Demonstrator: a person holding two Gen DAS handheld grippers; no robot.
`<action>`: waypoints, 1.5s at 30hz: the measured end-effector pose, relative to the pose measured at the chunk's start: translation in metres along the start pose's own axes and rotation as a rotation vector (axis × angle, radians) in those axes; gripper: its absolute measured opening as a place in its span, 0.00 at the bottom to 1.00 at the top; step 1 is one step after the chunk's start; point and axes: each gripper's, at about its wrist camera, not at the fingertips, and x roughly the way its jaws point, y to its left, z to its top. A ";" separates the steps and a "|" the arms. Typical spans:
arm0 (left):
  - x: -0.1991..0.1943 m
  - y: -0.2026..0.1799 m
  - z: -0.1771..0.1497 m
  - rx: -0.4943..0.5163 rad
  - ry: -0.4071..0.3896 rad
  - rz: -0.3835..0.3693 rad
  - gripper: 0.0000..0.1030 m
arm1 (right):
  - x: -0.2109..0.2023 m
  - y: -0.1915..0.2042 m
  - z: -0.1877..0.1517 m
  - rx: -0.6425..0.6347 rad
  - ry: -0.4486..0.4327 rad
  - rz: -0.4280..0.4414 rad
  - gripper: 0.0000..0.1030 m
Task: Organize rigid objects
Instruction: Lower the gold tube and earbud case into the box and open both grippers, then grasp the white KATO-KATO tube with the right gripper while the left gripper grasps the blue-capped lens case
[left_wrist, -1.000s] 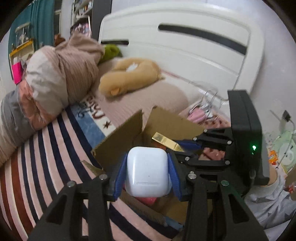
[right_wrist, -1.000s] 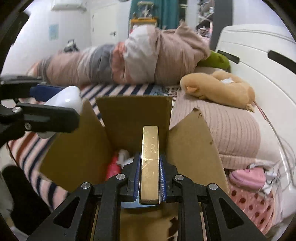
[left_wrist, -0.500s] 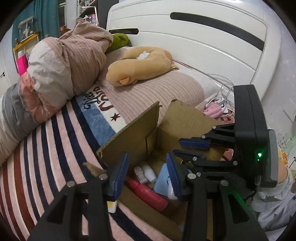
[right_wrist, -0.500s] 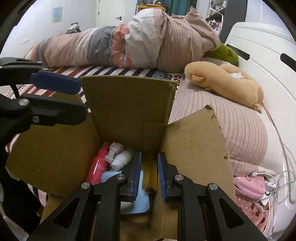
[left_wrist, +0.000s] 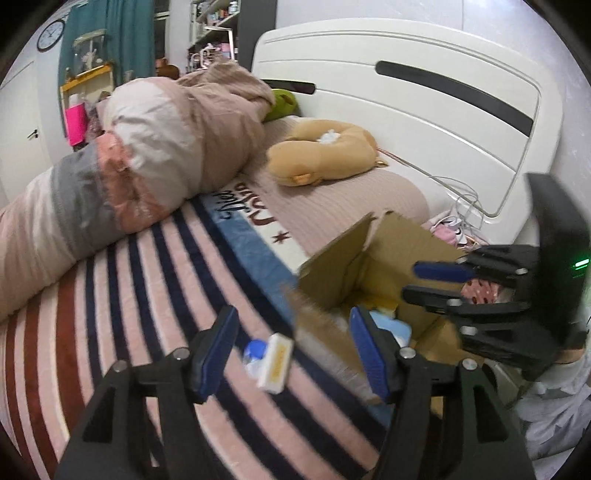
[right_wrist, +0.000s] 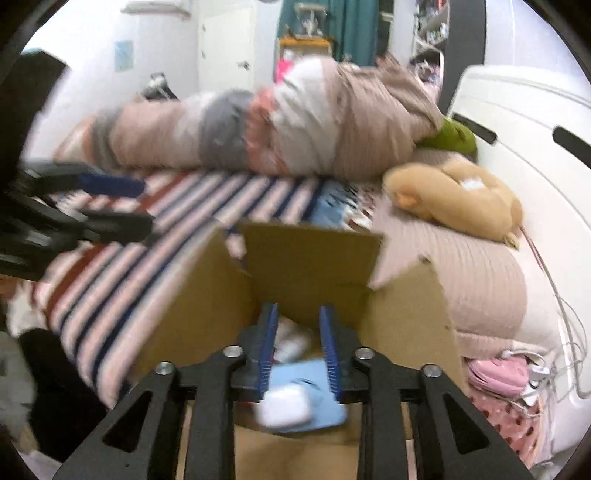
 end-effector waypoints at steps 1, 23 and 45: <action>-0.003 0.007 -0.005 -0.005 0.000 0.007 0.58 | -0.005 0.007 0.001 0.003 -0.017 0.020 0.25; 0.084 0.130 -0.086 -0.040 0.114 -0.166 0.58 | 0.110 0.131 -0.071 0.470 -0.003 0.079 0.33; 0.197 0.119 -0.083 -0.185 0.240 -0.578 0.30 | 0.188 0.098 -0.088 0.706 -0.092 -0.112 0.37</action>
